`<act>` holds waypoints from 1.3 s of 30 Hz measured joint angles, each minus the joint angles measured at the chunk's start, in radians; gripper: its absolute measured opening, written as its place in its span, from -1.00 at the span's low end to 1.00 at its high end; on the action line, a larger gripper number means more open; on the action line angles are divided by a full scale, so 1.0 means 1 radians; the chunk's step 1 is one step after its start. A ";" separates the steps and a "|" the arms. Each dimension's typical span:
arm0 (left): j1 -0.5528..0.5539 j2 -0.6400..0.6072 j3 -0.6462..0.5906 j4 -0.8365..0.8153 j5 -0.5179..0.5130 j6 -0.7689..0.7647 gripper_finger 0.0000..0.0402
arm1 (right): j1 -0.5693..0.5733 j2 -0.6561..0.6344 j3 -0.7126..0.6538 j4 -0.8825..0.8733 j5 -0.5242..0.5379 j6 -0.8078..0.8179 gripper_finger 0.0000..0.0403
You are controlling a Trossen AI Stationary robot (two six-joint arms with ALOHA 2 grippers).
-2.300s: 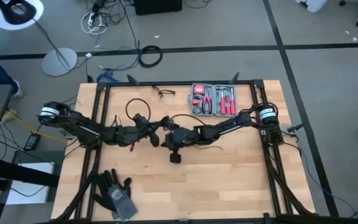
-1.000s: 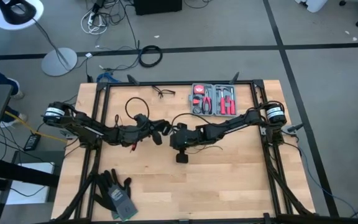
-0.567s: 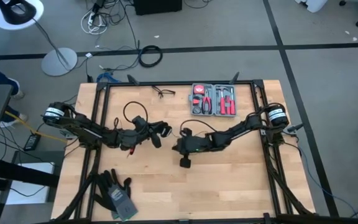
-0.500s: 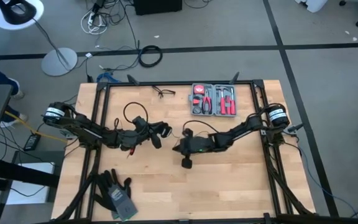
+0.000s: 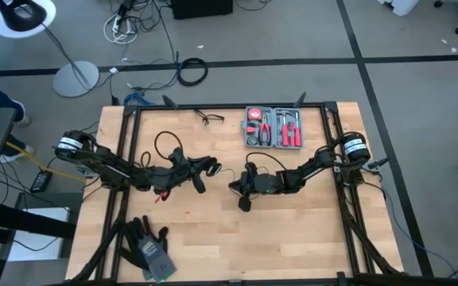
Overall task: Coil cords
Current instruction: Coil the black wire onto the spool
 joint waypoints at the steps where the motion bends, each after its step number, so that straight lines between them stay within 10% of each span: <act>1: 0.000 0.000 0.000 0.010 0.000 0.010 -1.00 | -0.003 0.000 0.000 -0.001 0.000 0.003 -0.82; 19: 0.001 0.000 0.000 0.046 0.004 0.037 -1.00 | -0.009 -0.324 -0.001 -0.554 0.021 -0.006 -0.33; 26: 0.002 0.000 -0.001 0.049 0.087 0.074 -1.00 | -0.043 -0.336 -0.002 -0.360 0.077 -0.153 -0.38; 31: 0.002 0.000 -0.001 0.049 0.136 0.106 -1.00 | -0.113 -0.235 -0.002 -0.137 -0.179 -0.165 -0.45; 39: 0.003 0.000 -0.001 0.044 0.157 0.112 -1.00 | -0.143 -0.155 0.001 0.046 -0.307 -0.147 -0.53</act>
